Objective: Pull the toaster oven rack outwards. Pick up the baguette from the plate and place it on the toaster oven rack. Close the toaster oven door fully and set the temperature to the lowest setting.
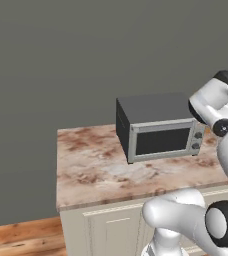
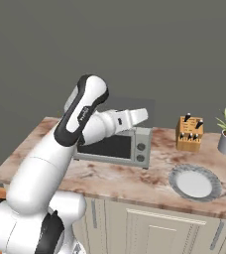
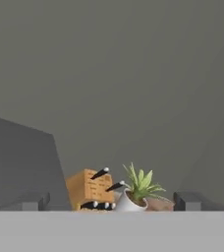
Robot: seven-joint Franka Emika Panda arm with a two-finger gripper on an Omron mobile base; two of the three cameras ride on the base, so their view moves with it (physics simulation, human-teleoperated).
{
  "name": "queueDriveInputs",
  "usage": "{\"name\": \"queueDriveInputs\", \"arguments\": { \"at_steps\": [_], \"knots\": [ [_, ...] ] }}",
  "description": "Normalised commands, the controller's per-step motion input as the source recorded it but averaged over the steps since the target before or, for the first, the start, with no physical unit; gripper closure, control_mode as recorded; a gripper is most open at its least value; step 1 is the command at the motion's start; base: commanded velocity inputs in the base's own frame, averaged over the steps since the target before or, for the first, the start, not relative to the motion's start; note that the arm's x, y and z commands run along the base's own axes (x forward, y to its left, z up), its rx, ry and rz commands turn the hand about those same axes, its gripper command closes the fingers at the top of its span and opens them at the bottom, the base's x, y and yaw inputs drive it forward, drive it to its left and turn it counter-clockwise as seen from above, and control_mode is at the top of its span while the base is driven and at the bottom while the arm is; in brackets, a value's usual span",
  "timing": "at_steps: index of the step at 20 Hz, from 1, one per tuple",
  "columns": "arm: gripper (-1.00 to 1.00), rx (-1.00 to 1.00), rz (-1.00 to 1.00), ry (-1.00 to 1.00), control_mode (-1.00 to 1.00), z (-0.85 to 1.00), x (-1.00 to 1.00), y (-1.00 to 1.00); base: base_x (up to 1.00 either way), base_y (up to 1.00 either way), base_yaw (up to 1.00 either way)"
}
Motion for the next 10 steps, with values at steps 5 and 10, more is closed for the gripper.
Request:
{"name": "queueDriveInputs", "arguments": {
  "at_steps": [5, 10],
  "knots": [
    [-1.00, -0.04, -0.14, 0.31, -1.00, 1.00, -0.03, 0.26, 0.00, 0.00, 0.00],
    [-1.00, -0.10, -0.17, 0.24, -1.00, 1.00, 0.00, 0.25, 0.00, 0.00, 0.00]
  ]
}}
